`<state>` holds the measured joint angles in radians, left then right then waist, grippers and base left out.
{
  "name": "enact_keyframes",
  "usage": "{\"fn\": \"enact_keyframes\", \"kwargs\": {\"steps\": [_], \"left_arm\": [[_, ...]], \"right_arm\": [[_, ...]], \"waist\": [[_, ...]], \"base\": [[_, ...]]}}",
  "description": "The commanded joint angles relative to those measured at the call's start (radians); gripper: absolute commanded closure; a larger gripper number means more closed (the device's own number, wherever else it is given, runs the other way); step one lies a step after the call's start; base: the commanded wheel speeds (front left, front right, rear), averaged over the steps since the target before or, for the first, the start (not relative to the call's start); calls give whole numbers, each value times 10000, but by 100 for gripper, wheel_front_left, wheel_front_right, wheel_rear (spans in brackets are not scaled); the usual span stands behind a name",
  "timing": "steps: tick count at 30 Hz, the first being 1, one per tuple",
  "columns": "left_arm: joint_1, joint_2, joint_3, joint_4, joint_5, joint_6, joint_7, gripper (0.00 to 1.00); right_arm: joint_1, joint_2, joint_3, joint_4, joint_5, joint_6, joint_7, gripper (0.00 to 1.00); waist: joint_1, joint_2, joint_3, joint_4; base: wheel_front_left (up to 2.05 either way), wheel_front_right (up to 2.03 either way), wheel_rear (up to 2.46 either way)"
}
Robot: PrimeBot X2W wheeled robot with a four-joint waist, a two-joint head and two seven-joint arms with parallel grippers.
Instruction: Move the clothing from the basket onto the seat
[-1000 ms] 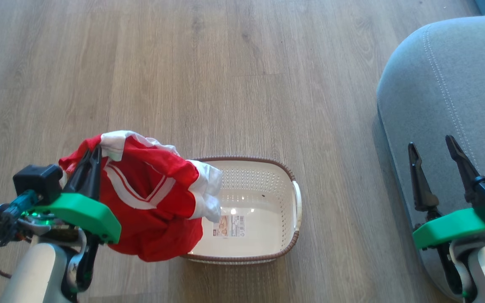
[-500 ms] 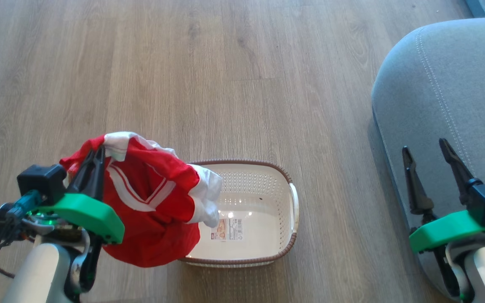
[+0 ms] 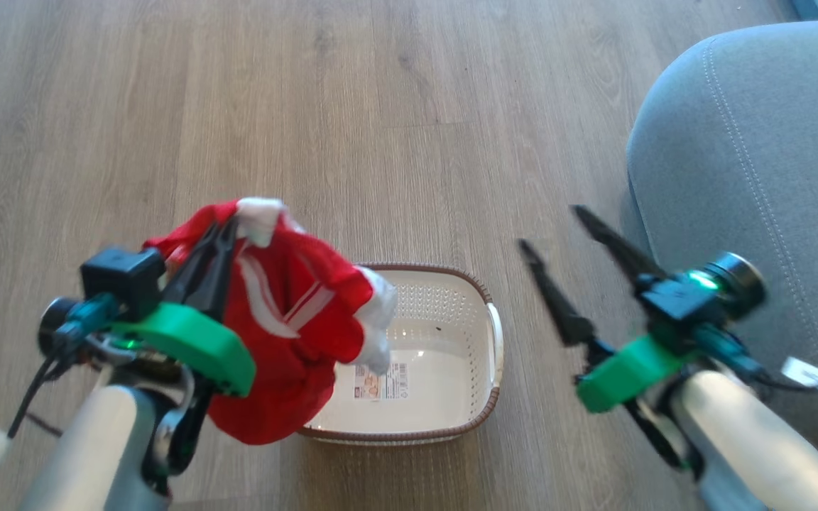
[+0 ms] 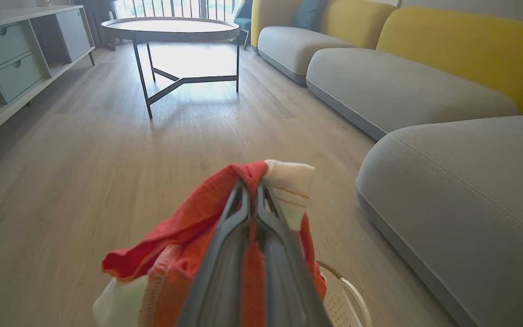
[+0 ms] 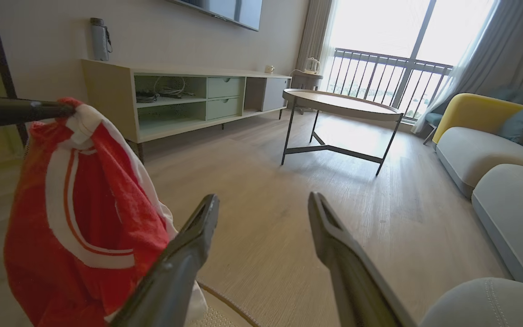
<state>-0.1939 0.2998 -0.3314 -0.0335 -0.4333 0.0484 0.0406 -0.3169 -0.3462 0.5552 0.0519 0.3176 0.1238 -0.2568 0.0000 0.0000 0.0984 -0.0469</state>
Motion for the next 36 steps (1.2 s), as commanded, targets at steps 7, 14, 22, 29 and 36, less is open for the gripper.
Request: {"fn": "enact_keyframes", "kwargs": {"steps": [7, 14, 22, 29, 36], "left_arm": [[-1161, -169, -267, -536, 229, -241, 195, 100], [-1428, -528, -895, -356, 305, -471, 231, 100], [-1549, -916, -1545, -261, 371, -660, 231, 100], [-1527, -1070, -2052, -587, 372, -832, 434, 100], [-1448, -1116, -2482, -1106, 350, -956, 699, 100]], "right_arm": [[-1879, -56, 2320, 328, 771, 69, -49, 0], [-3287, 225, 3808, 859, 1523, 69, -49, 0], [-3773, 351, 4570, 1390, 2171, 69, -49, 0], [-3830, 299, 4783, 1718, 2633, 69, -49, 0], [-3753, 203, 5086, 2032, 2990, 69, -49, 0]], "waist": [[0, 0, 1, 94], [0, 0, -44, 157], [0, 0, -195, 261], [0, 0, -298, 247], [0, 0, -396, 257]], "base": [[0, 0, 0], [0, 0, 0], [0, 0, 0], [0, 0, 0], [0, 0, 0]]}}
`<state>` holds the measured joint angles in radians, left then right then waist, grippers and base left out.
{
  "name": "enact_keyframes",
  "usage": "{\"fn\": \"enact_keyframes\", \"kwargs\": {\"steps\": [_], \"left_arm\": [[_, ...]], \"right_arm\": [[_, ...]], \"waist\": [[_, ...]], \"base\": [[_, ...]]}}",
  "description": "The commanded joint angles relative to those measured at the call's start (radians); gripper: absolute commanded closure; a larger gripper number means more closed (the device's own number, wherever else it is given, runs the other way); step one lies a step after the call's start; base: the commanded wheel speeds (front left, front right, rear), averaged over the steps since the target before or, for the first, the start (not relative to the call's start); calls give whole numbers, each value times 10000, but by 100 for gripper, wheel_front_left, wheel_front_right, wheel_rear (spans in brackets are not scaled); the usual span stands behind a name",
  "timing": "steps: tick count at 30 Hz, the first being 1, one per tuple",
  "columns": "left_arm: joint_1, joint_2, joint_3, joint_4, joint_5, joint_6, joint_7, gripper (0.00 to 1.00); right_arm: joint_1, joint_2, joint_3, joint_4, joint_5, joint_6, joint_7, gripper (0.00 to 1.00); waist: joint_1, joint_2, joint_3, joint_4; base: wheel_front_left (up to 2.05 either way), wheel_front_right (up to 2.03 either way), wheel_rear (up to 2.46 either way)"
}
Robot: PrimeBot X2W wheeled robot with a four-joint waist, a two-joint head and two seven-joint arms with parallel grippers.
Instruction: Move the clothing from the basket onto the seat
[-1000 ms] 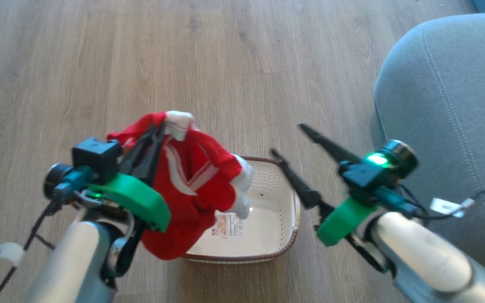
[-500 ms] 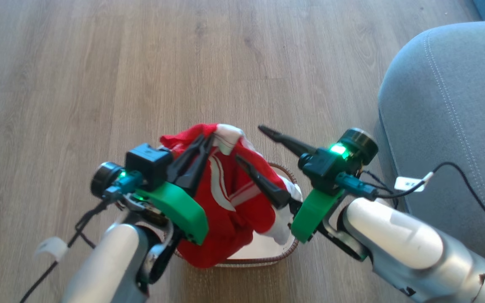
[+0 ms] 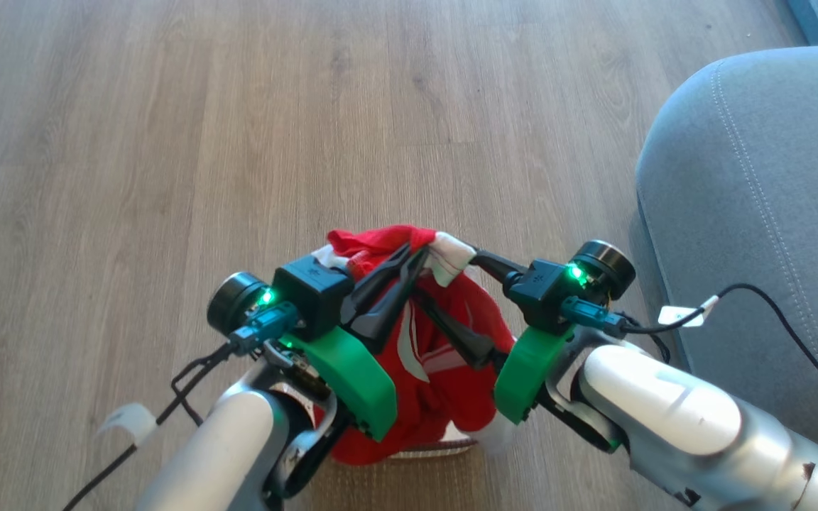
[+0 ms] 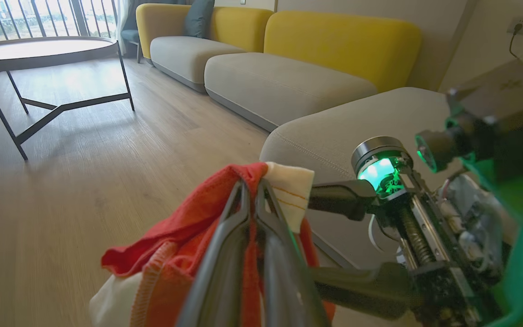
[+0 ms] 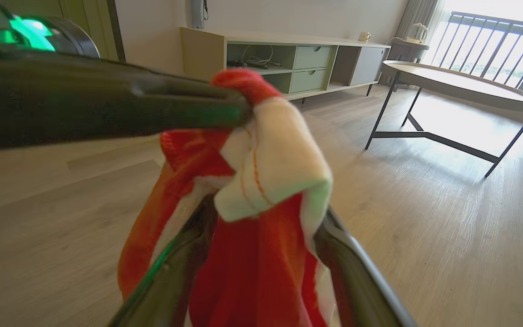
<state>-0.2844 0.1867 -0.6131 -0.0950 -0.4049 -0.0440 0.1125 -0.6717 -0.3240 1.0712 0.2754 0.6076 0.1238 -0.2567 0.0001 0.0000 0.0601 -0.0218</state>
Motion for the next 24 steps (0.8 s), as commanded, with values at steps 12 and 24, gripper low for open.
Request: {"fn": "enact_keyframes", "kwargs": {"steps": [12, 24], "left_arm": [[-337, -158, -65, -956, -498, -229, 284, 100], [-382, -204, -99, -774, -635, -229, 112, 100]], "right_arm": [[-260, -27, 391, 230, 824, 69, -51, 25], [-183, -120, 32, 104, 1255, 69, -51, 100]], "waist": [[-1, 0, -296, 39], [-1, 0, -135, -20]], "base": [[0, 0, 0], [0, 0, 0]]}}
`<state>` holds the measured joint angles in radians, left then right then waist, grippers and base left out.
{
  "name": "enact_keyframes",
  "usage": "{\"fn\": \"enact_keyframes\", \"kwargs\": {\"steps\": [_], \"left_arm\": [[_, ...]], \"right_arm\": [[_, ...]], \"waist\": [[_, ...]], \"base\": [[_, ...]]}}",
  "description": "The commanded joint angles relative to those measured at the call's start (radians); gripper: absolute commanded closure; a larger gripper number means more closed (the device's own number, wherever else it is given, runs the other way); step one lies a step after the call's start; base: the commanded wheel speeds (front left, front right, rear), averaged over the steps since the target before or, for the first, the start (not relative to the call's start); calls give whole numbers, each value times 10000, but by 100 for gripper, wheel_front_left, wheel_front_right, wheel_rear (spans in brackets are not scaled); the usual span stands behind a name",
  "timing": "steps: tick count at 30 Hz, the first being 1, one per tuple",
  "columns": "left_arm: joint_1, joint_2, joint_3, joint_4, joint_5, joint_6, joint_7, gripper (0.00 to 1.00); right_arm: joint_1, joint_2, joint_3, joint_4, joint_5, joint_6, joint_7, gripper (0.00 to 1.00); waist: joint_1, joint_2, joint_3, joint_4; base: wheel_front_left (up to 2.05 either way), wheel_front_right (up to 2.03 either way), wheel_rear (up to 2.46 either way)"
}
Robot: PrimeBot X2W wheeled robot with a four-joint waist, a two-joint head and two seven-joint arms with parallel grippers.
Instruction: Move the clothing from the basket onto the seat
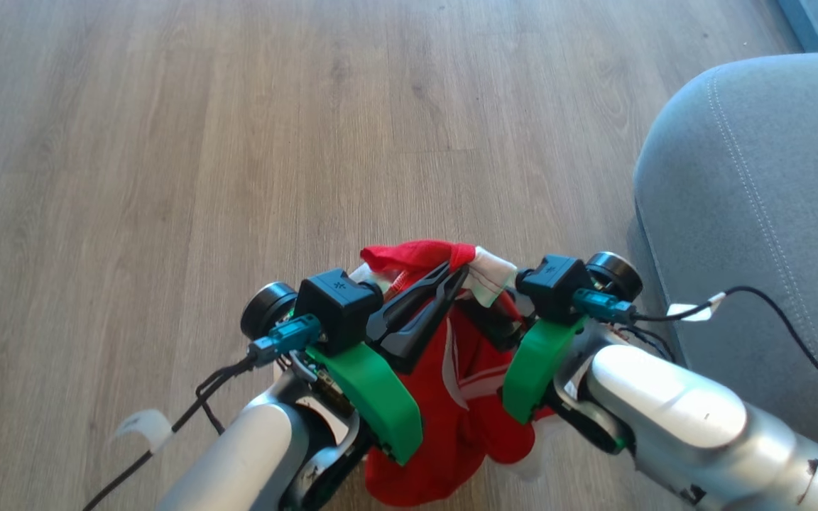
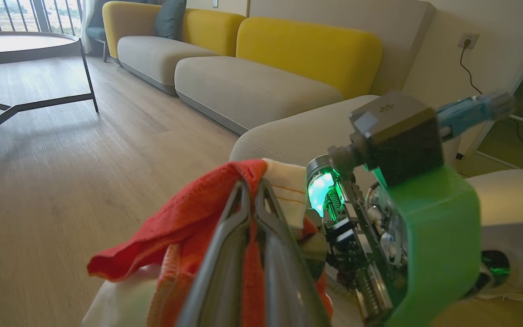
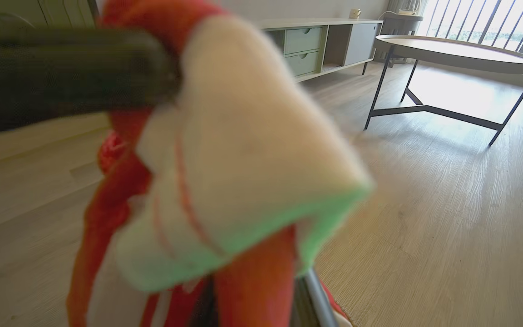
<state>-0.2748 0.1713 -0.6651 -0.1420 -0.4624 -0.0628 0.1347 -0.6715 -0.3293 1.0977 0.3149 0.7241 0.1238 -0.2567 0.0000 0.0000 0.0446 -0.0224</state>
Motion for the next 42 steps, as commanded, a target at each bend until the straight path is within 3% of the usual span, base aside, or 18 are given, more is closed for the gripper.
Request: {"fn": "enact_keyframes", "kwargs": {"steps": [1, 3, 4, 6, 7, 8, 29, 42], "left_arm": [[-493, -45, 438, -270, -58, -38, -145, 100], [-528, -39, 473, -190, -51, -30, -222, 100], [-544, -48, 498, -149, -47, -17, -285, 77], [-568, -78, 542, -41, -50, -2, -427, 53], [-586, -82, 566, 35, -39, 4, -503, 15], [-616, -59, 590, 127, 20, 19, -583, 0], [-602, 291, 562, 1164, 392, 23, -1507, 0], [-499, 313, 402, 942, 319, 103, -1542, 0]], "right_arm": [[-184, -90, -278, -299, 90, 69, -51, 100], [-192, -142, -376, -310, 59, 69, -51, 100], [-191, -163, -427, -315, 45, 69, -51, 100], [-179, -204, -543, -314, 7, 69, -51, 100], [-172, -227, -596, -306, -17, 69, -51, 100], [-169, -247, -642, -290, -44, 69, -51, 100], [35, -758, -1595, -397, -307, 69, -51, 100], [268, -1400, -2356, -805, -466, 69, -51, 100]], "waist": [[0, 0, 43, -33], [0, 0, 87, -73], [0, 0, 102, -94], [0, 0, 121, -138], [0, 0, 130, -161], [0, 0, 142, -191], [0, 0, 220, -1167], [0, 0, 420, -2581]], "base": [[0, 0, 0], [0, 0, 0], [0, 0, 0], [0, 0, 0], [0, 0, 0], [0, 0, 0], [0, 0, 0], [0, 0, 0]]}}
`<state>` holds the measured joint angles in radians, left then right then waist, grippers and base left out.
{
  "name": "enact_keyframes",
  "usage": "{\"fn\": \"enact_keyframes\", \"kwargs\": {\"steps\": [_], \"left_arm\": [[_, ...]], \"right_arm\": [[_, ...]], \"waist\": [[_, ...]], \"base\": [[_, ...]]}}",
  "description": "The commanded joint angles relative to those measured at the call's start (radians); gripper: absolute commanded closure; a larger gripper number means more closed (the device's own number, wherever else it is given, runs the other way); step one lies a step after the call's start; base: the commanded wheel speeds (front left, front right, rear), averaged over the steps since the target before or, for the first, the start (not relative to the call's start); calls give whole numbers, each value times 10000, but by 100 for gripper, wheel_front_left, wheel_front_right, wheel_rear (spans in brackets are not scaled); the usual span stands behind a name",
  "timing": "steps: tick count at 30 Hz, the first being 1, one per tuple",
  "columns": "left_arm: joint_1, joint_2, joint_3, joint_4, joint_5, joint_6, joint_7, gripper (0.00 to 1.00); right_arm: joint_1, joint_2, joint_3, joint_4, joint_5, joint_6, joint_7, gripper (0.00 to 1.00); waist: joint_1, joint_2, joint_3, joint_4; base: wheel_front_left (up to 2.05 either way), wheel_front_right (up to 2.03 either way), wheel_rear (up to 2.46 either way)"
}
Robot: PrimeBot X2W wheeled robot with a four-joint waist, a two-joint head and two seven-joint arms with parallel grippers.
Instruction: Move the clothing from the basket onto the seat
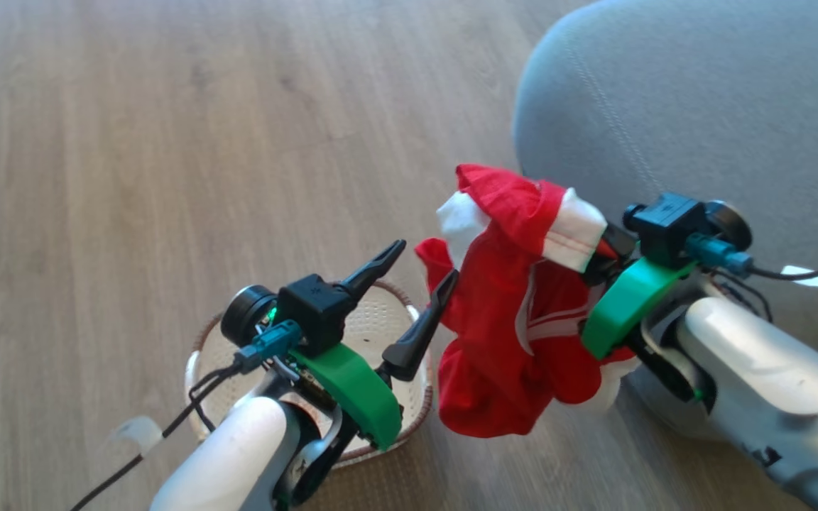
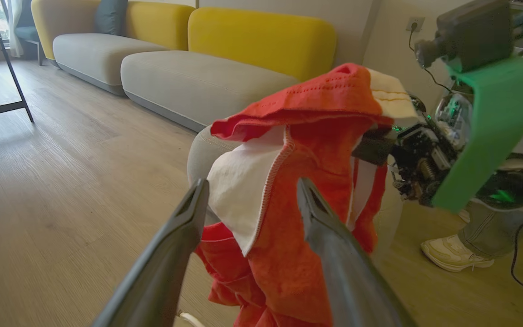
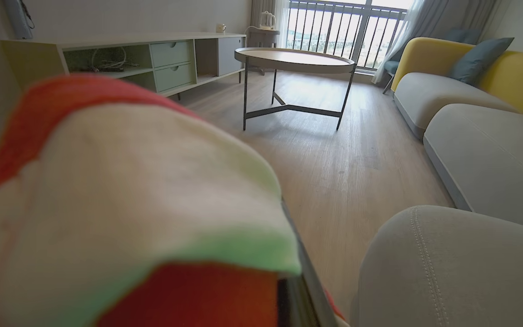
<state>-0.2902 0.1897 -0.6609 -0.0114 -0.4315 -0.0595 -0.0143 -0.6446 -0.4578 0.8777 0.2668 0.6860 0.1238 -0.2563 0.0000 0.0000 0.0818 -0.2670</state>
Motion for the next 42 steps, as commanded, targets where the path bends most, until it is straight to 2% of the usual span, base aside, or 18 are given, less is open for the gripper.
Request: {"fn": "enact_keyframes", "kwargs": {"steps": [1, 12, 20, 33, 42], "left_arm": [[-343, 133, 335, -386, 13, 70, -43, 0], [-258, 158, 45, -692, 13, 88, 117, 0], [-354, 169, -114, -887, 61, 115, 280, 0], [-990, 173, -286, -1085, 194, 17, 589, 0], [-1823, 158, -326, -1042, 355, -145, 629, 0]], "right_arm": [[34, -165, -219, -353, -97, 69, -55, 100], [398, -496, -877, -682, -227, 69, -55, 100], [625, -583, -1280, -829, -290, 69, -55, 100], [429, -485, -3124, -640, 381, 69, -55, 100], [-1485, -1068, -5178, 466, 1086, 69, 2, 100]], "waist": [[0, 0, 56, -230], [0, 0, 68, -1286], [0, 0, 262, -1496], [0, 0, 1515, -634], [0, 0, 3129, 520]], "base": [[0, 0, 0], [0, 0, 0], [0, 0, 0], [0, 0, 0], [0, 0, 0]]}}
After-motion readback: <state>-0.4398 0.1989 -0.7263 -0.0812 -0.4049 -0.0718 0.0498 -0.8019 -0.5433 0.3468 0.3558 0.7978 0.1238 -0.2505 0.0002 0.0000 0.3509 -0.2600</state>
